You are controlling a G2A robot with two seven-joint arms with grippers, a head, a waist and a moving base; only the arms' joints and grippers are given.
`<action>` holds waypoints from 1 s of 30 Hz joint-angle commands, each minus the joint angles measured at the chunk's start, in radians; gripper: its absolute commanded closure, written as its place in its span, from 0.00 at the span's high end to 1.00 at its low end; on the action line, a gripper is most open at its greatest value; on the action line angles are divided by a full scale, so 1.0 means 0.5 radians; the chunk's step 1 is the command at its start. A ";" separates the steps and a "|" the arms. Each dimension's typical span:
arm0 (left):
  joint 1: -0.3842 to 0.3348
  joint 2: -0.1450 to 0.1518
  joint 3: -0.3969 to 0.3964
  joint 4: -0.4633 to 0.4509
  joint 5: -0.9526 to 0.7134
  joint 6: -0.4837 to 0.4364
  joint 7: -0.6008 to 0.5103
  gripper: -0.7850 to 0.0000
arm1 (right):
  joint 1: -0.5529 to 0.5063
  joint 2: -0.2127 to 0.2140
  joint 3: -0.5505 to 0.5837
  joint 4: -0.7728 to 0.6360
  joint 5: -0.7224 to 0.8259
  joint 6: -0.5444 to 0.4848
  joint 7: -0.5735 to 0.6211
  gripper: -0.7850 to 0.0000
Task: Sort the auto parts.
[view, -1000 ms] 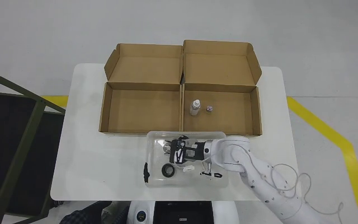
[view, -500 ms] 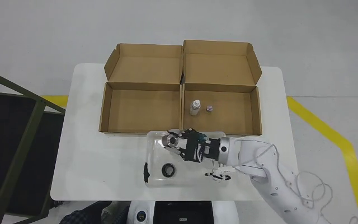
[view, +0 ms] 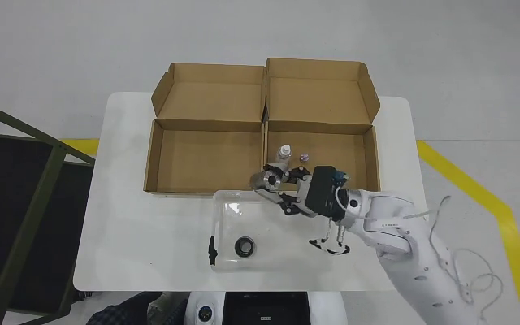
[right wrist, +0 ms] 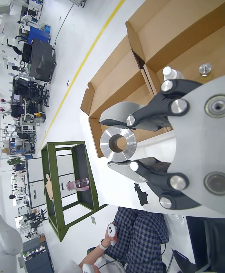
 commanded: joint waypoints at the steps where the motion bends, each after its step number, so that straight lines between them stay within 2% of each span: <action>1: 0.000 0.000 0.000 0.000 0.000 0.000 0.000 1.00 | -0.009 0.003 0.035 -0.003 0.044 0.002 -0.021 0.00; 10: 0.000 0.000 0.000 0.000 0.000 0.000 0.000 1.00 | -0.058 0.016 0.144 -0.040 0.162 -0.022 -0.057 0.00; 30: 0.000 0.000 0.000 0.000 0.000 0.000 0.000 1.00 | -0.063 0.017 0.146 -0.032 0.216 -0.023 -0.043 0.00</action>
